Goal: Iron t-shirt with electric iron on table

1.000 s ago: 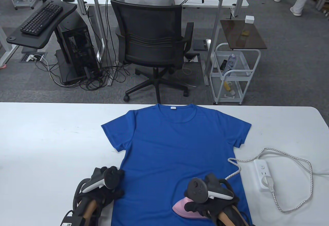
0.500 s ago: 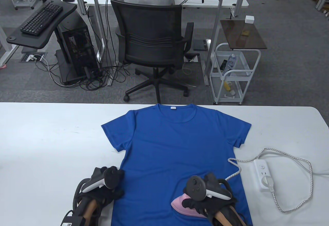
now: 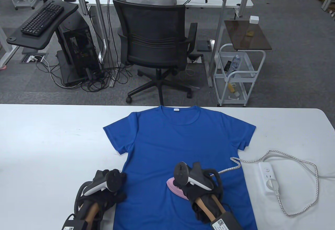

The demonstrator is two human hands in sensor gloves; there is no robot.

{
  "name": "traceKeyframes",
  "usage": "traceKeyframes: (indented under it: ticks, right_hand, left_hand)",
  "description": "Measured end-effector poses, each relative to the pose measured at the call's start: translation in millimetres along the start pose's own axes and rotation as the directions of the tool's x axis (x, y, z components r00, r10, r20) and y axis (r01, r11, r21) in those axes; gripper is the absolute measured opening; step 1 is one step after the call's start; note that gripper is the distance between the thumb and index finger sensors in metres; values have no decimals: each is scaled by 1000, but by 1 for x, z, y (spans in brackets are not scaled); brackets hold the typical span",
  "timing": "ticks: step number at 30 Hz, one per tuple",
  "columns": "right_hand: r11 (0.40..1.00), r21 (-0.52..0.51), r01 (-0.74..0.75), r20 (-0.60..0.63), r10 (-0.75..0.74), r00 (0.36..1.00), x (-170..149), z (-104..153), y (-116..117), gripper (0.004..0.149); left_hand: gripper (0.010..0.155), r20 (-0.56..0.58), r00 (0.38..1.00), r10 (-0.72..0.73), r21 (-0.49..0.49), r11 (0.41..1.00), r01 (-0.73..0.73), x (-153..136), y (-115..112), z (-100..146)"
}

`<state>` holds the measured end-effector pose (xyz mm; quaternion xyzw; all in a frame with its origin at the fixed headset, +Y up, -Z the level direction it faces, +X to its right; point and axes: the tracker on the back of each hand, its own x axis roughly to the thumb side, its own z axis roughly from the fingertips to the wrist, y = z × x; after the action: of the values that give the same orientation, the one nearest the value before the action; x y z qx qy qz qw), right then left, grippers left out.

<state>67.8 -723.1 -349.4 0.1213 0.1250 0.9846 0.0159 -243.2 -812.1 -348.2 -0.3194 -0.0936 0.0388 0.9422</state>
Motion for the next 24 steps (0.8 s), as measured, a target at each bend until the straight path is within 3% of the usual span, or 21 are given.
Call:
traceKeyframes:
  ticks: [5, 19, 24]
  right_hand:
    - [1000, -11, 10, 32, -9, 999, -2, 0, 1, 69]
    - [977, 208, -52, 332, -20, 943, 20, 36, 7, 68]
    - [976, 207, -59, 355, -19, 935, 23, 41, 8, 69]
  left_hand:
    - [80, 1, 1000, 9, -1, 1000, -9, 0, 0, 0]
    - [80, 0, 1000, -5, -3, 1000, 5, -1, 0, 0]
    - [80, 4, 1000, 2, -1, 1000, -2, -1, 0, 0]
